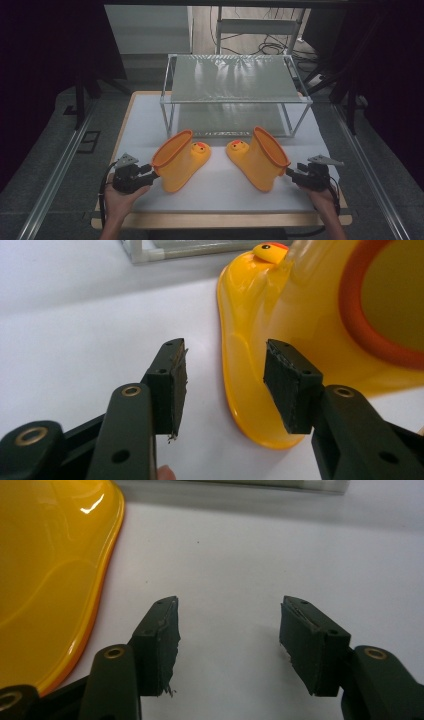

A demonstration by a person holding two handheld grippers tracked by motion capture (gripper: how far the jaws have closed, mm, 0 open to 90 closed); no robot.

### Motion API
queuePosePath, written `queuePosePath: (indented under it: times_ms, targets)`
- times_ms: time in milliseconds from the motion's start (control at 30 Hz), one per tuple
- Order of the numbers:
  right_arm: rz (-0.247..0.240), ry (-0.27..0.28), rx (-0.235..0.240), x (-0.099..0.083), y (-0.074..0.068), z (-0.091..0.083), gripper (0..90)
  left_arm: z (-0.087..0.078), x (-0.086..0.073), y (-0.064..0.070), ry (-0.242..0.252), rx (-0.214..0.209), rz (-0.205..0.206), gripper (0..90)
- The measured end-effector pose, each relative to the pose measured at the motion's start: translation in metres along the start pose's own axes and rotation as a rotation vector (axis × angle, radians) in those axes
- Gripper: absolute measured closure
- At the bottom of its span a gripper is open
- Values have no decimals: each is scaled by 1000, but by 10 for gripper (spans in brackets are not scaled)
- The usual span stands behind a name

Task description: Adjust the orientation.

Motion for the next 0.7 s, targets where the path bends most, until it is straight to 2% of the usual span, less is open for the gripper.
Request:
queuePosePath:
  times_ms: [233, 467, 567, 633, 700]
  targets:
    - [-23, -3, 22, 1, -1, -1, 479, 0, 2, -2, 11, 8, -4, 491]
    - [-97, 2, 62, 2, -6, -4, 746, 1, 4, -3, 11, 9, -10, 450]
    - [-130, 6, 100, 4, -10, -4, 888, 1, 4, -5, 13, 11, -13, 449]
    - [-156, 8, 144, 6, -15, -5, 897, 1, 4, -6, 17, 13, -16, 448]
    - [-168, 20, 225, 9, -24, -6, 898, 1, 3, -7, 17, 12, -19, 449]
Point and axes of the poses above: each handheld gripper's, and its own axes: z roughly forward along the jaws, x roughly out of its top, y roughly to its right, the point moved 3 cm from there along z, roughly forward along the jaws, and after that the axes turned 4 degrees about -x, right-handed, at the moved point
